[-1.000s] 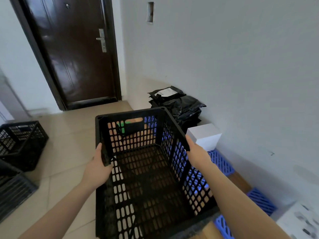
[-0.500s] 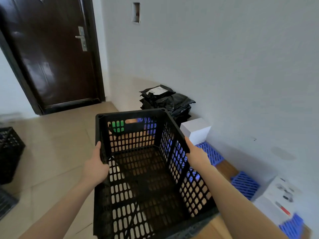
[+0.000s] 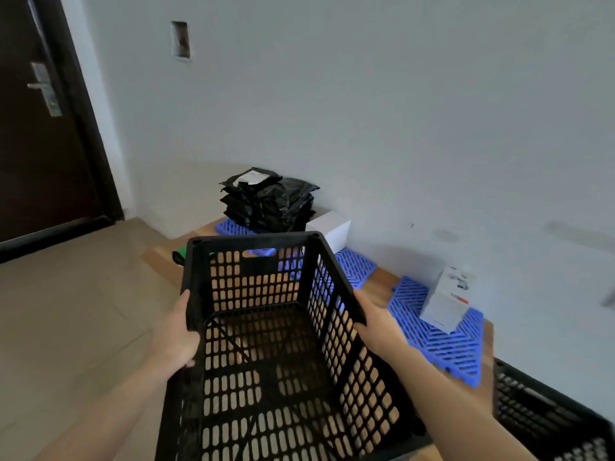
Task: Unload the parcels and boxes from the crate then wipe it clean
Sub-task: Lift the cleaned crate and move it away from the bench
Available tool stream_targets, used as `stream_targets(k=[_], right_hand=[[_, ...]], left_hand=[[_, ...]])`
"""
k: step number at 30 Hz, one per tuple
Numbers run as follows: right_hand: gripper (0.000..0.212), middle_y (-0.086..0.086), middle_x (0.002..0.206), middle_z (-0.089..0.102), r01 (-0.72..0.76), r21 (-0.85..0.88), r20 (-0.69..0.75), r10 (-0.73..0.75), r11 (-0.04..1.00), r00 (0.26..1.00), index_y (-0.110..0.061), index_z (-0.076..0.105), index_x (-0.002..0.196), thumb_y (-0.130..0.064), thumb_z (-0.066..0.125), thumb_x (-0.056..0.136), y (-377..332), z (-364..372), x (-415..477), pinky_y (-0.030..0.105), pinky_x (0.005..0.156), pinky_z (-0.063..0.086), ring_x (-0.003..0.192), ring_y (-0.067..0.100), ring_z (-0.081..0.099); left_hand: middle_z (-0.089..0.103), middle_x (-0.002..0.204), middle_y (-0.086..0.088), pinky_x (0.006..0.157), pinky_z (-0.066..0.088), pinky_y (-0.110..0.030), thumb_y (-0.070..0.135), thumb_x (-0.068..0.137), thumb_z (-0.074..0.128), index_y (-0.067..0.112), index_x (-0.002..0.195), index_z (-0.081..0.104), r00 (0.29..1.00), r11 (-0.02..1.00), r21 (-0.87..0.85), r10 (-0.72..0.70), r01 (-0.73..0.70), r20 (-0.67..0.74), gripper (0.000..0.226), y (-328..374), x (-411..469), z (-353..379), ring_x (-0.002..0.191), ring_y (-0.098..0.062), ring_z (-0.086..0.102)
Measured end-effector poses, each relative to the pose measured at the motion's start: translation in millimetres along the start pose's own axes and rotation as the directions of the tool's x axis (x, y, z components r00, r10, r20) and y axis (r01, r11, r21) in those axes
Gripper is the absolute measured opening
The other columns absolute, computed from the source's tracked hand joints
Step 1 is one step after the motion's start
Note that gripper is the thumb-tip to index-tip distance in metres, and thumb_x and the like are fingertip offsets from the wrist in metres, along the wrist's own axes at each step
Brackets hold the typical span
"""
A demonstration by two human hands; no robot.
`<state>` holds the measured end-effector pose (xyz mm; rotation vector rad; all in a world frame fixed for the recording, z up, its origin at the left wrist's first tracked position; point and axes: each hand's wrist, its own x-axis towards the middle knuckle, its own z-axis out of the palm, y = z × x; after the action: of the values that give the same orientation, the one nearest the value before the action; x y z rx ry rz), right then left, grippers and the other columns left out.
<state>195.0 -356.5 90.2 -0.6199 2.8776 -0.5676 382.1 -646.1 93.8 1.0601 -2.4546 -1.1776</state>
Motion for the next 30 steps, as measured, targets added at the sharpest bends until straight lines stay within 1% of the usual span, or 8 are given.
stream_targets(k=[2,5,8,11,17,24,28,30], right_hand=[[0.073,0.008,0.118,0.066,-0.028,-0.008,-0.037,0.028,1.0,0.999,-0.034,0.024,0.15,-0.013,0.054,0.087,11.0,-4.3,-25.9,0.036,0.083,0.052,0.106,0.028,0.062],[0.068,0.006,0.12,0.065,-0.072,0.0,-0.073,0.072,0.997,0.995,-0.032,0.028,0.149,-0.015,0.054,0.088,33.5,-17.2,-62.4,0.034,0.088,0.05,0.109,0.025,0.06],[0.063,0.007,0.125,0.062,-0.122,0.01,-0.109,0.122,0.992,0.986,-0.031,0.035,0.146,-0.017,0.055,0.088,63.6,-38.4,-103.6,0.038,0.094,0.048,0.116,0.026,0.056],[0.062,0.005,0.129,0.061,-0.17,0.035,-0.182,0.174,0.985,0.968,-0.029,0.042,0.143,-0.016,0.057,0.085,99.2,-59.5,-158.3,0.035,0.096,0.046,0.119,0.026,0.054],[0.056,0.003,0.117,0.068,-0.219,0.102,-0.306,0.24,0.97,0.921,-0.026,0.053,0.135,-0.014,0.06,0.08,168.4,-99.3,-274.0,0.028,0.085,0.046,0.108,0.022,0.062],[0.06,0.001,0.13,0.061,-0.405,0.125,-0.373,0.421,0.906,0.827,-0.023,0.045,0.142,-0.015,0.06,0.084,245.0,-136.1,-388.2,0.032,0.095,0.047,0.117,0.023,0.058],[0.059,0.002,0.12,0.068,-0.494,0.152,-0.418,0.509,0.856,0.752,-0.024,0.051,0.138,-0.012,0.061,0.081,283.4,-149.4,-440.9,0.029,0.086,0.048,0.107,0.023,0.063],[0.056,0.002,0.11,0.071,-0.518,0.173,-0.457,0.534,0.838,0.711,-0.022,0.056,0.133,-0.009,0.062,0.08,300.1,-154.7,-460.9,0.03,0.079,0.049,0.1,0.024,0.065]], left_hand=[[0.047,0.146,-0.01,0.04,0.036,-0.012,0.008,0.093,0.059,0.027,0.155,0.019,0.998,0.997,0.042,0.062,-0.063,0.004,0.077,6.1,-11.0,0.9,0.065,-0.003,0.045],[0.049,0.142,-0.014,0.039,0.041,-0.009,0.003,0.092,0.058,0.023,0.153,0.026,0.99,0.99,0.039,0.131,-0.133,0.043,0.072,23.8,-31.1,6.3,0.071,-0.006,0.047],[0.053,0.134,-0.017,0.039,0.042,-0.015,-0.001,0.091,0.053,0.019,0.153,0.028,0.986,0.986,0.06,0.152,-0.156,0.069,0.07,49.1,-58.2,19.2,0.067,-0.009,0.05],[0.054,0.134,-0.017,0.037,0.04,-0.014,-0.002,0.091,0.052,0.019,0.153,0.027,0.977,0.977,0.083,0.187,-0.196,0.1,0.07,73.7,-96.3,40.3,0.061,-0.006,0.045],[0.055,0.134,-0.016,0.04,0.038,-0.016,-0.002,0.09,0.051,0.022,0.153,0.028,0.943,0.958,0.049,0.269,-0.283,0.196,0.071,115.7,-182.3,90.1,0.059,-0.011,0.057],[0.047,0.145,-0.017,0.04,0.036,-0.015,-0.002,0.09,0.051,0.023,0.154,0.025,0.867,0.912,0.02,0.382,-0.409,0.318,0.073,170.6,-262.3,162.3,0.058,-0.007,0.054],[0.041,0.15,-0.014,0.035,0.039,-0.013,-0.004,0.09,0.05,0.021,0.154,0.025,0.782,0.862,-0.02,0.469,-0.507,0.411,0.073,203.1,-296.2,208.0,0.06,-0.009,0.055],[0.041,0.15,-0.014,0.034,0.038,-0.01,-0.004,0.09,0.05,0.02,0.153,0.026,0.752,0.841,-0.022,0.495,-0.541,0.435,0.072,219.4,-309.8,231.3,0.058,-0.007,0.049]])
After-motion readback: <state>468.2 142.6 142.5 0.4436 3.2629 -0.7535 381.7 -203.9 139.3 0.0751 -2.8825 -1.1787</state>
